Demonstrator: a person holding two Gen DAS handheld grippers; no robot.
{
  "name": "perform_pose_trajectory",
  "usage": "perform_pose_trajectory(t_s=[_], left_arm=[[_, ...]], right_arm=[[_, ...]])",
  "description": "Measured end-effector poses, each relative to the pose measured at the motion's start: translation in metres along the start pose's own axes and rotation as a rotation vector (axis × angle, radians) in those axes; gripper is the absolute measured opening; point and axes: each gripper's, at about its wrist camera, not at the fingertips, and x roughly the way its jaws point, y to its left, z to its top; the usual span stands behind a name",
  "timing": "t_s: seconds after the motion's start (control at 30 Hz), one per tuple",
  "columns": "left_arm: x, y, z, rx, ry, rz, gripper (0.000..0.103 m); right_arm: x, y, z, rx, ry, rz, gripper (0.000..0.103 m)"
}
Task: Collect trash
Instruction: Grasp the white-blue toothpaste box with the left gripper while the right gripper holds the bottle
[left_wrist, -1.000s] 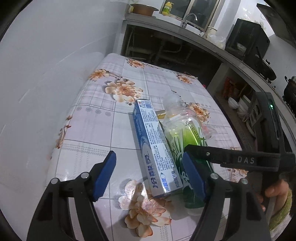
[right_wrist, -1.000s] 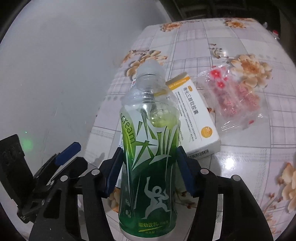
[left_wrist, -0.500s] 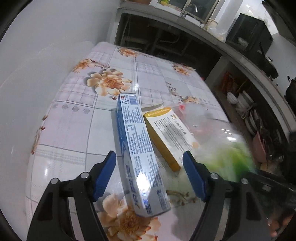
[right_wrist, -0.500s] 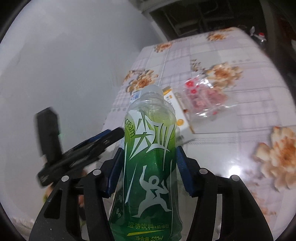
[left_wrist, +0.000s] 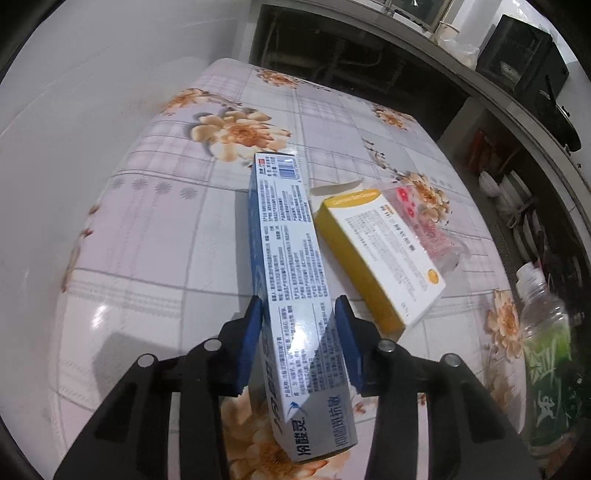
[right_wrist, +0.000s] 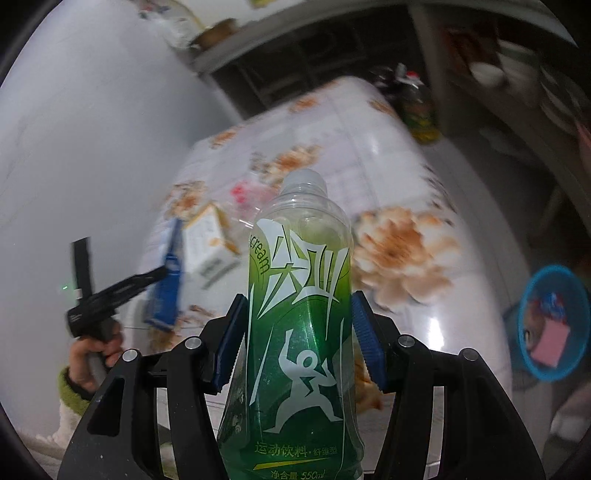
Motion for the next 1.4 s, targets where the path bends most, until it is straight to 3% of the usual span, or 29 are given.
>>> perform_pose_trajectory(t_s=[0.17,0.4,0.53,0.63,0.77,0.83,0.9,0.97,1.3,1.4], left_arm=[[-0.020,0.005,-0.025,0.018,0.035,0.006,0.038],[-0.048,-0.007,-0.071,0.107,0.101,-0.026,0.040],[-0.051,-0.013,-0.073,0.101,0.070,-0.011,0.052],[-0.044,-0.017,-0.067,0.104,0.067,0.000,0.052],[-0.034,-0.019,-0.064,0.118,0.059,0.050,0.051],[-0.032,-0.017,-0.066,0.117,0.065,0.047,0.040],[-0.035,-0.018,-0.070,0.135,0.065,0.037,0.039],[-0.039,-0.022,-0.077,0.166,0.075,0.029,0.038],[-0.045,-0.081,-0.114,0.320,0.148,-0.127,0.036],[-0.038,-0.104,-0.113,0.380,0.135,-0.126,0.036]], right_arm=[[0.014,-0.010,-0.014,0.020,0.049,-0.057,0.054],[0.020,-0.010,-0.030,0.004,0.120,-0.069,0.056],[0.020,-0.004,-0.031,-0.031,0.131,-0.071,0.064],[0.023,0.000,-0.027,-0.046,0.132,-0.085,0.066],[0.031,-0.002,-0.022,-0.032,0.149,-0.075,0.066],[0.035,-0.005,-0.020,-0.011,0.159,-0.055,0.066],[0.039,-0.010,-0.020,0.021,0.171,-0.018,0.058],[0.039,-0.014,-0.021,0.051,0.176,0.020,0.058],[0.012,-0.040,-0.037,0.127,0.140,-0.028,0.058],[0.012,-0.045,-0.036,0.147,0.131,-0.016,0.058]])
